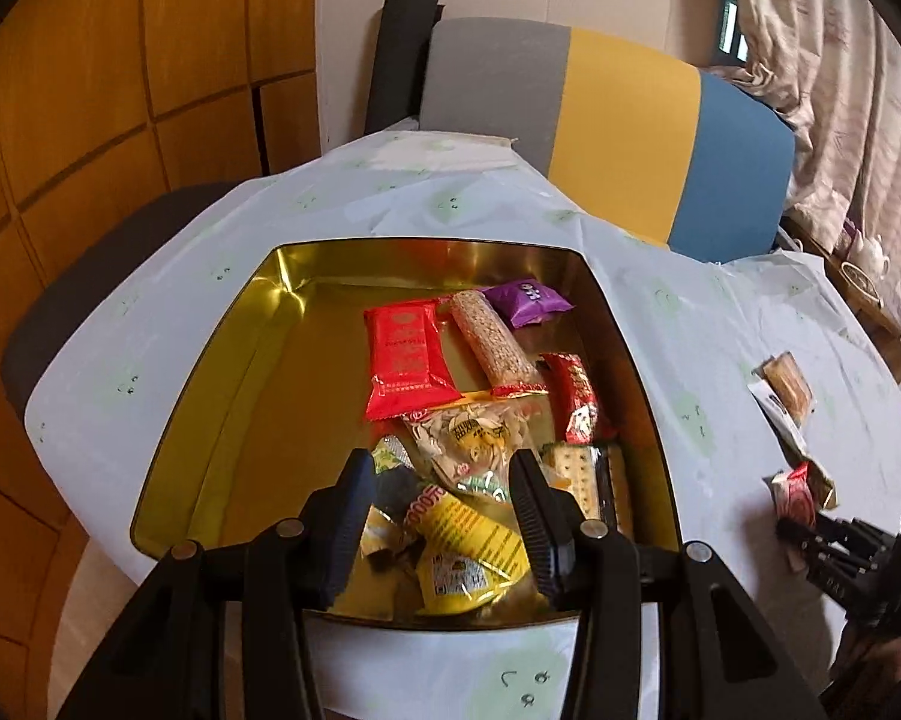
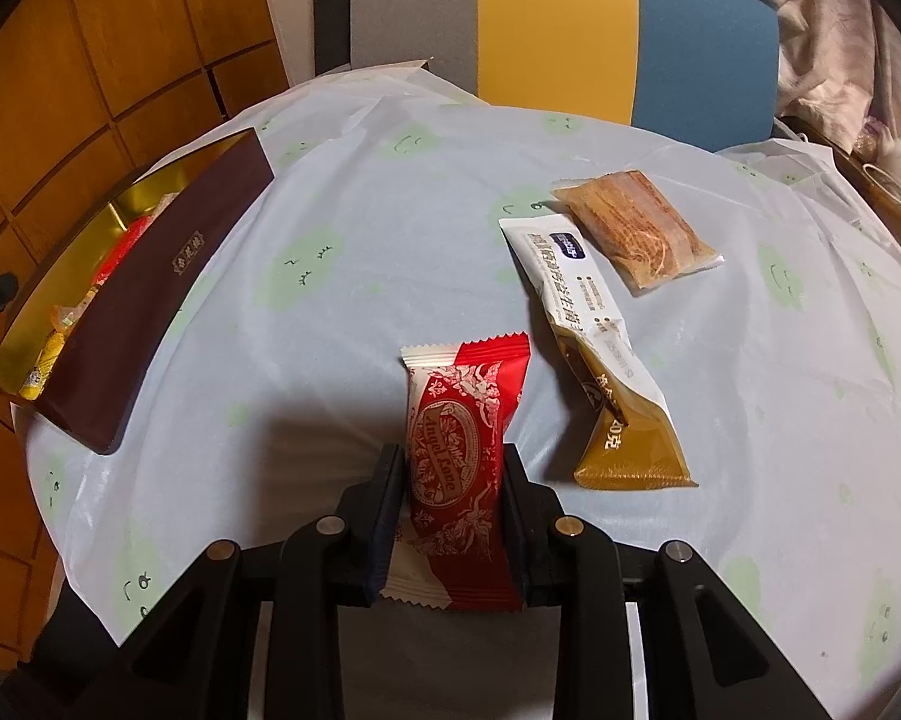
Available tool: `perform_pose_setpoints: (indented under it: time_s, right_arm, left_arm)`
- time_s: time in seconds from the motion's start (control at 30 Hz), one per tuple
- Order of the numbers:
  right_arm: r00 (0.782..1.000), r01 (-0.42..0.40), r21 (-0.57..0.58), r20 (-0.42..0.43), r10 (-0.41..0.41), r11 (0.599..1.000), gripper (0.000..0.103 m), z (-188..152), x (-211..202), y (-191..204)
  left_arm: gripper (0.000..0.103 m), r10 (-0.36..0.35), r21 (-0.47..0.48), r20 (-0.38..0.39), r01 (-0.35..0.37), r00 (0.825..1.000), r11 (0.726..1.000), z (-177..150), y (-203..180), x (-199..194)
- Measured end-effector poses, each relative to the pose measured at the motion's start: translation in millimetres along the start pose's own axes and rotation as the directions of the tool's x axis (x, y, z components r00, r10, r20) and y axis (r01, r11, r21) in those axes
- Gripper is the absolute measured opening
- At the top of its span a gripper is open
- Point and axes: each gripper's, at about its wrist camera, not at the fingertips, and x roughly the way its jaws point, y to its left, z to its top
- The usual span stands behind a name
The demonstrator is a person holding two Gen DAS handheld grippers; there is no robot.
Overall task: Organize snacks
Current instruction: 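Carry the red-white candy with the right tool into the gold tray and release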
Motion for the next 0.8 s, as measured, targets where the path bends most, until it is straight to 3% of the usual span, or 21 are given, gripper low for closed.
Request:
perform_pose_setpoints:
  time_s: [0.23,0.33,0.43,0.63,0.8]
  right_arm:
    - [1.0,0.006,0.047,-0.026,-0.004,0.999,0.031,0.7,-1.7,1.0]
    - [0.991,-0.122,0.225,-0.032,0.132,0.967,0.029,2.9,-3.5,-19.8]
    - [0.977,-0.191,0.331,-0.022,0.21,0.924,0.028,3.2,-2.9,-32.5]
    - [0.986,-0.137,0.285,-0.049,0.157,0.949,0.028,5.9,-1.0,-21.6]
    - [0.972,-0.218,0.316,-0.019,0.236,0.923,0.027,18.1,-7.0,-15.4]
  left_arm:
    - [0.046,-0.018,-0.017,-0.006,0.018,1.0,1.0,-8.4,5.8,-4.6]
    - [0.046,-0.015,-0.023,0.002,0.015,1.0,1.0,-9.8,9.3,-5.9]
    - [0.046,-0.017,-0.028,0.009,0.018,1.0,0.999,-10.7,12.4,-6.9]
    - [0.046,-0.035,-0.04,0.009,0.036,0.999,0.999,-14.2,16.4,-7.4]
    - [0.046,-0.041,-0.051,0.014,0.041,0.999,0.998,-15.8,19.4,-8.9]
